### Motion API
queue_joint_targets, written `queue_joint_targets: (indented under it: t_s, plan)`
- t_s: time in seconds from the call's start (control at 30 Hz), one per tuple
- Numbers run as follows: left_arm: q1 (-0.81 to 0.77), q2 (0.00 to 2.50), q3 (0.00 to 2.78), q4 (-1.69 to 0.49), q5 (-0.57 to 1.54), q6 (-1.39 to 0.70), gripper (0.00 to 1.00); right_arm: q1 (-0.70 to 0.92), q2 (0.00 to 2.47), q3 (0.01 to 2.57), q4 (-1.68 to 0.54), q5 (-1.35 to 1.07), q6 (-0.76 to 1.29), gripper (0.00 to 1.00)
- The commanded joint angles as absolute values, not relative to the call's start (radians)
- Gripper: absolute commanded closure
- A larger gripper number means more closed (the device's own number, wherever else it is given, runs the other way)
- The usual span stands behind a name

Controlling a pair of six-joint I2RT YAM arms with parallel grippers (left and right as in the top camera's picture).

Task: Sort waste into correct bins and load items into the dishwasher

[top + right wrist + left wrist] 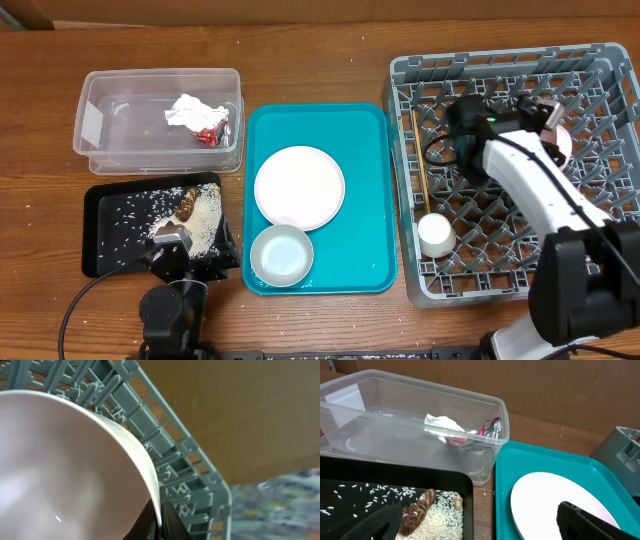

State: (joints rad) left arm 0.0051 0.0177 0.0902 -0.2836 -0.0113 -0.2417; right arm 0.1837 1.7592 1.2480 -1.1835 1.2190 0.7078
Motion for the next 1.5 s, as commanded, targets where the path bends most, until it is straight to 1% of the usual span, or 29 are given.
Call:
queue_joint_targets:
  t_s: [0.0, 0.2, 0.37, 0.57, 0.8, 1.0, 1.13, 1.33, 1.47]
  plan:
    - [0.000, 0.009, 0.085, -0.279, -0.007, -0.258, 0.00, 0.261, 1.795, 1.247, -1.181, 1.197, 0.711, 0.96]
    - [-0.001, 0.009, 0.085, -0.279, -0.007, -0.258, 0.00, 0.335, 1.798, 1.247, -1.187, 1.264, 0.711, 0.96]
    - [0.000, 0.009, 0.085, -0.279, -0.007, -0.258, 0.00, 0.341, 1.798, 1.247, -1.203, 1.263, 0.711, 0.96]
    - [-0.001, 0.009, 0.085, -0.279, -0.007, -0.258, 0.00, 0.341, 1.798, 1.248, -1.207, 1.396, 0.710, 0.96]
    - [-0.001, 0.009, 0.085, -0.279, -0.007, -0.258, 0.00, 0.296, 1.798, 1.248, -1.184, 1.398, 0.707, 0.96]
    - [0.000, 0.009, 0.085, -0.279, -0.007, -0.258, 0.00, 0.260, 1.798, 1.248, -1.149, 1.371, 0.665, 0.96]
    - [0.000, 0.009, 0.085, -0.279, -0.007, -0.258, 0.00, 0.296, 1.798, 1.247, -1.176, 1.328, 0.663, 0.96]
    - [0.000, 0.009, 0.085, -0.279, -0.007, -0.258, 0.00, 0.389, 1.798, 1.247, -1.207, 1.322, 0.667, 0.96]
    - [0.000, 0.009, 0.085, -0.279, -0.007, -0.258, 0.00, 0.414, 1.798, 1.247, -1.215, 1.322, 0.666, 0.96]
